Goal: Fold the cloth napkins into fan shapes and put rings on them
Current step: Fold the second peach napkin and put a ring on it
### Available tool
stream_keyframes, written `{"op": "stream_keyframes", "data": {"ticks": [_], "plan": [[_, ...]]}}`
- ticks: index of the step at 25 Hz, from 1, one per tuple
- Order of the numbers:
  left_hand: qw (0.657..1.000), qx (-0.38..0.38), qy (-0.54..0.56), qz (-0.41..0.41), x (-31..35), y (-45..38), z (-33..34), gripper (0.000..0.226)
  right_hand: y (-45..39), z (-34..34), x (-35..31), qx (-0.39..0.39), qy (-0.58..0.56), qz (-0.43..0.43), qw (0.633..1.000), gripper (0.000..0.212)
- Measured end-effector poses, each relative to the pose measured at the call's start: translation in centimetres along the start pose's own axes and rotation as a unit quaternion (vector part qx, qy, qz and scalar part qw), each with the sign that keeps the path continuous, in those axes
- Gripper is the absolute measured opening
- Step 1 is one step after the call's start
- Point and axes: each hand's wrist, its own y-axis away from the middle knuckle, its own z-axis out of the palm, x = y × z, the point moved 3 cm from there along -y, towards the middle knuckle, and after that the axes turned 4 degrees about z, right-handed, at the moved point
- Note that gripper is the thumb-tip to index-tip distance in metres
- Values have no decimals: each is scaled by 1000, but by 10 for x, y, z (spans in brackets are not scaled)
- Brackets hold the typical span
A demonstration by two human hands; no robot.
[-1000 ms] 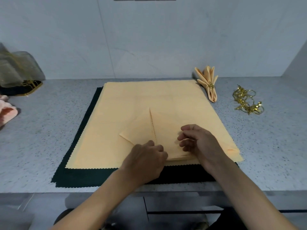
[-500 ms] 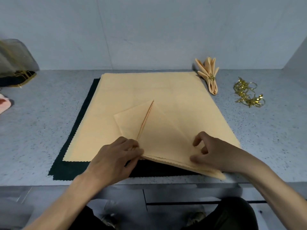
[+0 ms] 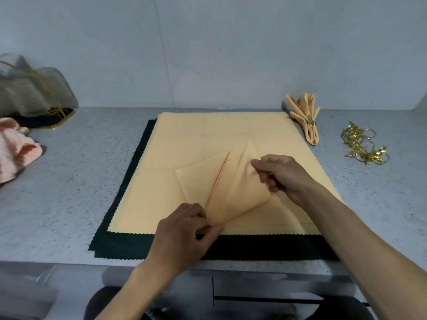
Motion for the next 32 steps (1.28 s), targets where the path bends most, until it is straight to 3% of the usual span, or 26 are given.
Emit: {"op": "stream_keyframes", "data": {"ticks": [3,6,8,12,16,22,24,27,29,32], "plan": [[995,22,8,-93,5,-4,3,42,-32,22,3,109,55,-33,992,26],[992,55,18,-116,7,-4,2,12,-49,37,7,196,222,-93,951,21],[992,59,24,-109,7,-4,2,25,-50,44,7,223,308,-118,917,8],[996,57,-9,-67,8,-3,7,0,-55,48,11,210,359,-152,896,22],[997,48,-23,-58,7,-2,9,8,-62,50,14,183,356,-196,895,28],[998,29,-41,-47,7,-1,12,15,-65,61,20,188,554,-183,790,40],[998,25,-32,-52,8,-1,11,14,-68,60,20,169,592,-146,774,46],[998,15,-20,-60,6,-1,12,13,-73,59,24,126,588,-104,792,50],[998,13,-14,-64,8,-2,10,11,-72,57,22,116,529,-112,833,50],[994,51,22,-91,10,-11,-6,8,-49,43,10,172,348,-165,907,44]]}}
